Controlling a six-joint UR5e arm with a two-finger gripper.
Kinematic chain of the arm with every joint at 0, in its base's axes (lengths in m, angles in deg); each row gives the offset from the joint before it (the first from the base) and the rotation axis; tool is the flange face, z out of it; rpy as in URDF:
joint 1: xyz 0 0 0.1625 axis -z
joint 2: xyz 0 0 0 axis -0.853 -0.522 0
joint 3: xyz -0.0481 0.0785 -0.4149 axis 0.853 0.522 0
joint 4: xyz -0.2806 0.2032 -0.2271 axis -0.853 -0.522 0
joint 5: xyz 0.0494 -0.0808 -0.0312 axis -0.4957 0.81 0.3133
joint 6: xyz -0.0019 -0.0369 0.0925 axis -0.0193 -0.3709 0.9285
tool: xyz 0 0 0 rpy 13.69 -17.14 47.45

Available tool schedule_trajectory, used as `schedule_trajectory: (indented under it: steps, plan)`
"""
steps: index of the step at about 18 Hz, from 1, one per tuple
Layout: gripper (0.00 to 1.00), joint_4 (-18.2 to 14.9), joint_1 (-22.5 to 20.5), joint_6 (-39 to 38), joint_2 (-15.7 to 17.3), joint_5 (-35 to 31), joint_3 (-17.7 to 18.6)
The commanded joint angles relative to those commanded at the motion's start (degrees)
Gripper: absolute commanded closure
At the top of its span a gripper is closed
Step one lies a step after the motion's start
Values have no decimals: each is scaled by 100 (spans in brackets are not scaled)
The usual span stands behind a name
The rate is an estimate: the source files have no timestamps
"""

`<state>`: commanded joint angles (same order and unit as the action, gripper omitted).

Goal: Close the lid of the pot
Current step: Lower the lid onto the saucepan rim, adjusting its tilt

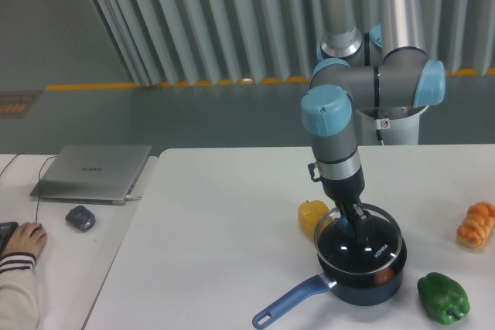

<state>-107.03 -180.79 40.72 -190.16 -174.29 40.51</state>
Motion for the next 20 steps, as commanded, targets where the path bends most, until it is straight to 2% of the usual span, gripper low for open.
schedule_trajectory:
  steps: [20]
  plan:
    - [53,79,9,-299,-202,35,-237]
